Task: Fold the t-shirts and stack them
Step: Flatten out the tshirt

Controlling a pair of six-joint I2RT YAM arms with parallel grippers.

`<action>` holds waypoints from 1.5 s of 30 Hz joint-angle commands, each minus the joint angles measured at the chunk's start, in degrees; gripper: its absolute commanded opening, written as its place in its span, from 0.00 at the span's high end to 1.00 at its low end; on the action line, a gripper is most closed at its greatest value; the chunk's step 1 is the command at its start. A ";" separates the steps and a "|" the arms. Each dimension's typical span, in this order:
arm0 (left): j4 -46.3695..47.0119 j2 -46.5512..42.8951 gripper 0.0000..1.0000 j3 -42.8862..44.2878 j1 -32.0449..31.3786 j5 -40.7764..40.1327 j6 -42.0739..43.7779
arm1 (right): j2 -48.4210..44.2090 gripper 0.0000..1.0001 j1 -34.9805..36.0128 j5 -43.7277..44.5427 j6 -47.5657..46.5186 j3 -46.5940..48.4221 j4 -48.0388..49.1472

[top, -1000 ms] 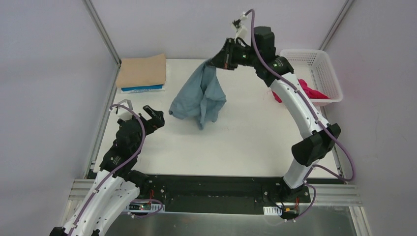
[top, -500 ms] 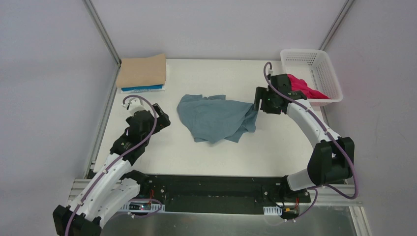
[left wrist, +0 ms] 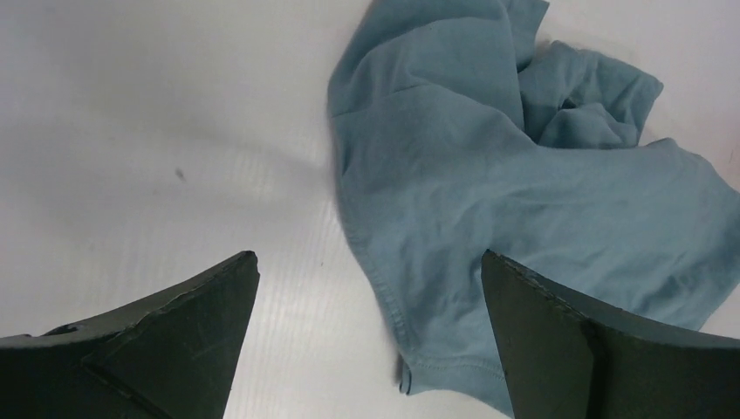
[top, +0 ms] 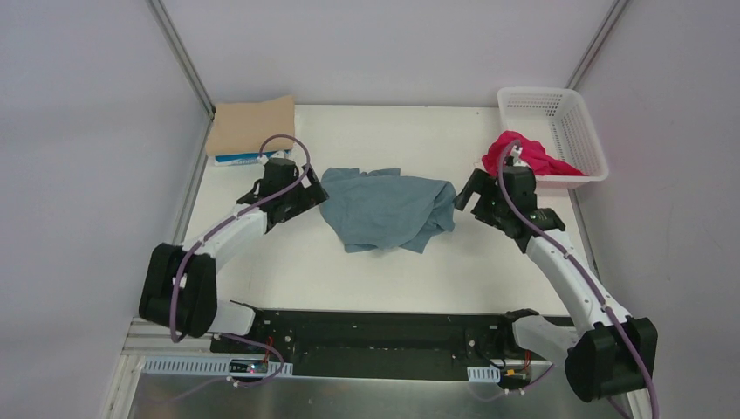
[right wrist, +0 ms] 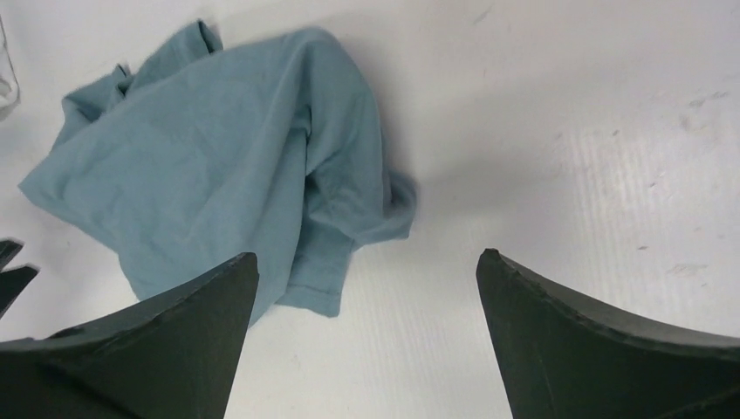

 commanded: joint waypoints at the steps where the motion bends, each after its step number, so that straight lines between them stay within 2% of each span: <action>1: 8.12 8.71 0.04 4.12 2.11 13.18 -1.89 | -0.23 0.01 -0.36 -6.71 5.37 -5.08 3.77; 5: 11.16 15.67 0.15 5.24 2.71 17.54 -2.87 | 0.95 0.01 -0.54 -6.02 6.29 -8.01 6.64; 10: 11.63 20.71 0.26 6.69 2.82 16.86 -2.52 | 6.12 0.01 -0.77 -5.06 8.35 -9.91 11.72; 12: 11.46 22.69 0.34 7.53 2.82 15.60 -1.89 | 8.75 0.01 -0.73 -5.51 8.71 -10.28 13.73; 15: 10.63 25.69 0.78 9.29 2.82 15.58 -0.82 | 12.78 0.04 -0.74 -6.09 9.19 -10.22 16.07; 16: 10.51 26.33 0.95 9.69 2.82 15.87 -0.66 | 14.06 0.05 -0.77 -6.39 9.21 -10.05 16.66; 17: 10.42 26.62 1.00 9.84 2.82 16.07 -0.58 | 15.42 0.07 -0.83 -6.94 9.00 -9.90 17.53; 25: 9.72 22.12 1.00 7.69 2.82 14.21 0.24 | 25.52 0.24 -0.62 -13.29 9.79 -9.24 26.70; 26: 9.72 21.59 1.00 7.35 2.82 14.25 0.16 | 26.60 0.31 -0.51 -13.68 9.85 -8.85 27.22; 27: 9.56 20.89 1.00 7.17 2.82 14.14 0.13 | 27.35 0.46 -0.45 -14.11 9.90 -8.26 27.50; 28: 9.09 20.10 1.00 7.15 2.82 13.97 0.13 | 27.76 0.68 -0.47 -14.78 9.90 -7.49 27.53; 29: 8.92 19.22 1.00 7.16 2.82 13.58 0.20 | 27.66 0.82 -0.52 -15.04 9.92 -7.07 27.41; 31: 7.98 16.69 1.00 7.69 2.81 12.97 0.73 | 25.96 0.97 -0.31 -15.58 8.97 -5.69 26.75; 32: 7.90 14.95 1.00 8.00 2.82 12.61 1.13 | 24.62 1.00 -0.08 -14.98 8.08 -4.58 25.44; 41: 5.93 -6.46 1.00 14.86 2.82 9.04 5.98 | 8.78 1.00 0.48 -1.70 -2.30 9.96 9.83; 45: 3.95 -14.38 1.00 18.60 2.82 6.03 8.54 | 1.02 1.00 0.58 -0.95 -4.75 15.85 6.32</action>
